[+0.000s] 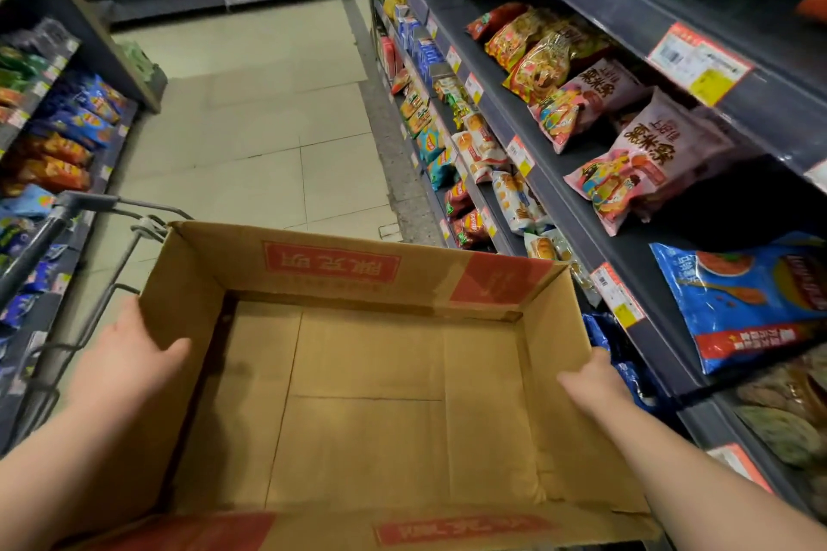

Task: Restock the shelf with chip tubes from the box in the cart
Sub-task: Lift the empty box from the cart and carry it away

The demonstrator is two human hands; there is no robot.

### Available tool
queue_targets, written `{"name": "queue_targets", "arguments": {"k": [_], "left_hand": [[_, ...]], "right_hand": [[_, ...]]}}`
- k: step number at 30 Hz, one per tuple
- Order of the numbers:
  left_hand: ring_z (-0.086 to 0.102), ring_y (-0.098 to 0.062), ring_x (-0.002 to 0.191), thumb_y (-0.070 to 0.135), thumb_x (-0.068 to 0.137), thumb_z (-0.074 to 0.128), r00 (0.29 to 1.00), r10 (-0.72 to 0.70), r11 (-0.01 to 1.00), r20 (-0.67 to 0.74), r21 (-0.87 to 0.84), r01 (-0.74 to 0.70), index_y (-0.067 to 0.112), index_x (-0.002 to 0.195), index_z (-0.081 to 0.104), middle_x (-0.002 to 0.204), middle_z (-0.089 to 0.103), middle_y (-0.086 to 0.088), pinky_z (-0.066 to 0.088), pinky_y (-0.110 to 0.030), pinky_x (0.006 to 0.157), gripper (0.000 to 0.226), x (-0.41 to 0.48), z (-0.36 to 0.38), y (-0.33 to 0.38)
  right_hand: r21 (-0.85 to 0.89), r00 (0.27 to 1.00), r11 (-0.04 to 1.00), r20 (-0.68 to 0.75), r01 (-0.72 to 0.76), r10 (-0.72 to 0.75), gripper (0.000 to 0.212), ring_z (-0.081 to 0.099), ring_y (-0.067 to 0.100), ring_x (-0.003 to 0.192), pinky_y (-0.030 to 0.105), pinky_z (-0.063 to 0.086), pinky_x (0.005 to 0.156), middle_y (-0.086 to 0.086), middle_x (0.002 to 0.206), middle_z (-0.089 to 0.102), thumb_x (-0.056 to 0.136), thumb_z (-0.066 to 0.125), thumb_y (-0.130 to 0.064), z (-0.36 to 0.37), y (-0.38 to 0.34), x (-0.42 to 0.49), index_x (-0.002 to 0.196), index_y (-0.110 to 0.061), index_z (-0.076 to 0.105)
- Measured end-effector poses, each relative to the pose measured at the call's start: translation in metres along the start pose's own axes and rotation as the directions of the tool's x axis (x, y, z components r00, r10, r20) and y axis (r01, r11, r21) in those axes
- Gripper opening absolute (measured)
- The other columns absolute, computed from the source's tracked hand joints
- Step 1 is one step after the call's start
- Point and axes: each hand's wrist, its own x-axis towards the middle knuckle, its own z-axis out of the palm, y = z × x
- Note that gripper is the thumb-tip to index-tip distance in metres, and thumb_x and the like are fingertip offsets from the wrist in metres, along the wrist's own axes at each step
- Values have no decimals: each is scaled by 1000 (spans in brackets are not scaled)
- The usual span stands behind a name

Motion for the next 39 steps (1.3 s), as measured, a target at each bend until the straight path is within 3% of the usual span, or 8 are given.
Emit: {"name": "queue_targets", "arguments": {"k": [6,13,19,22,29,33,37,39], "left_hand": [[55,-43,112,38,78,71,997,49,998,-57,-41,-51,12,138,32,127,54,-24,49,-53,89,77,-6,-24,-2],[53,-44,112,34,80,69,971,206,961,-124,-164,-225,6,134,39,124,55,-26,47,-51,91,68,-7,-73,-4],[54,-44,112,43,80,66,948,285,913,-145,-262,-314,14,140,29,129,53,-22,49,-56,89,77,-18,-104,-16],[52,-44,113,46,79,63,918,350,874,-184,-288,-391,16,140,30,129,52,-21,48,-57,89,76,-27,-118,-19],[51,-44,115,42,85,61,827,516,773,-221,-294,-562,17,144,28,132,51,-21,45,-52,89,72,-64,-128,-12],[51,-45,116,42,85,61,788,588,729,-183,-301,-615,19,144,26,134,48,-20,45,-53,90,72,-90,-122,-5],[50,-45,116,40,83,63,721,674,652,-162,-329,-683,17,142,28,130,50,-23,44,-53,91,72,-112,-114,8],[52,-45,113,40,82,63,680,713,610,-169,-328,-721,17,141,30,127,52,-23,46,-53,89,72,-126,-112,16]], "right_hand": [[0,994,1000,-112,-8,8,52,55,35,111,35,43,80,17,125,55,88,58,-23,-23,-7,-35,130,-5,33],[40,963,999,-268,-24,34,60,53,36,117,36,44,89,18,129,52,88,58,-25,-48,-6,-103,135,-4,28],[133,904,991,-421,-26,80,55,54,39,115,37,44,88,22,125,54,85,61,-24,-55,13,-171,126,-1,32],[173,871,984,-477,-36,116,56,53,38,114,35,42,80,21,126,53,86,61,-26,-58,30,-209,129,-1,32],[269,788,955,-557,-126,261,64,54,39,112,37,45,81,22,127,52,87,60,-28,-46,92,-295,135,0,27],[316,747,927,-563,-202,355,63,56,38,108,33,41,73,20,123,54,89,59,-29,-29,130,-340,135,0,27],[382,693,882,-557,-278,459,64,54,38,114,36,44,80,21,129,51,90,59,-29,-16,165,-378,136,1,26],[413,675,857,-539,-309,504,64,55,37,109,35,44,75,20,126,53,90,58,-29,-8,183,-395,137,0,26]]}}
